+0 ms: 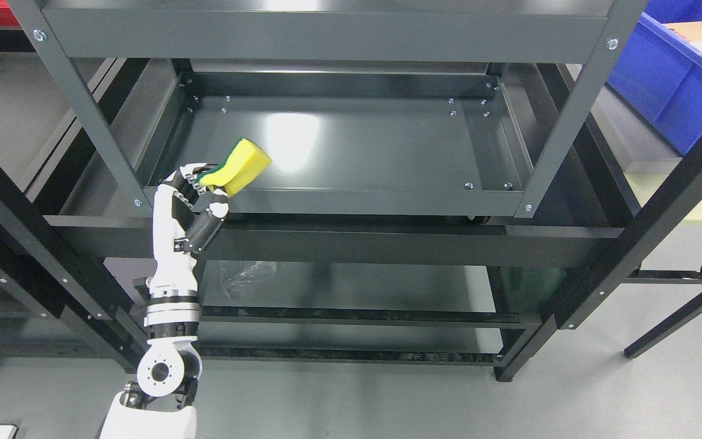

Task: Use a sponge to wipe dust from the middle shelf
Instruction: 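Withdraw the left hand holding the sponge down from the shelf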

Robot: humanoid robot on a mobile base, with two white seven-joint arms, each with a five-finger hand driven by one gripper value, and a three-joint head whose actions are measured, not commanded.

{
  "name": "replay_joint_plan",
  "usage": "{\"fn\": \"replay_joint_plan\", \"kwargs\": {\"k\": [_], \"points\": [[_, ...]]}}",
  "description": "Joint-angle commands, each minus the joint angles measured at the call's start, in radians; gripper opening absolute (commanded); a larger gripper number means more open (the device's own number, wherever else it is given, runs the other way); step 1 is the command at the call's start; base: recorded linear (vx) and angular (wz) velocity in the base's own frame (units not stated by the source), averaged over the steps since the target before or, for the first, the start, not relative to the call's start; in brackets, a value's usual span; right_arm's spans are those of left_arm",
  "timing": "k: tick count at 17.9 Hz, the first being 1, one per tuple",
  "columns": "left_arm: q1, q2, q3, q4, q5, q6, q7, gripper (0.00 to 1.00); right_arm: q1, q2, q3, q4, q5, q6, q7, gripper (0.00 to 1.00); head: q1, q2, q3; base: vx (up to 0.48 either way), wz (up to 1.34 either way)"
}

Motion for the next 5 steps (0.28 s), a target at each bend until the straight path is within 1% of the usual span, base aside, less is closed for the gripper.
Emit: {"fn": "replay_joint_plan", "kwargs": {"k": [1,5], "points": [[0.020,0.014,0.089,-0.073,0.024,0.009,-0.001,0.04,0.000,-0.017,0.000,-0.017,0.000,-0.001,0.000,1.00,0.0000,0.000,0.000,0.000,0.00],[0.026,0.014,0.055,-0.073,0.024,0.009,-0.003,0.04,0.000,-0.017,0.000,-0.017,0.000,-0.001,0.000,1.00,0.0000,0.000,0.000,0.000,0.00]]}}
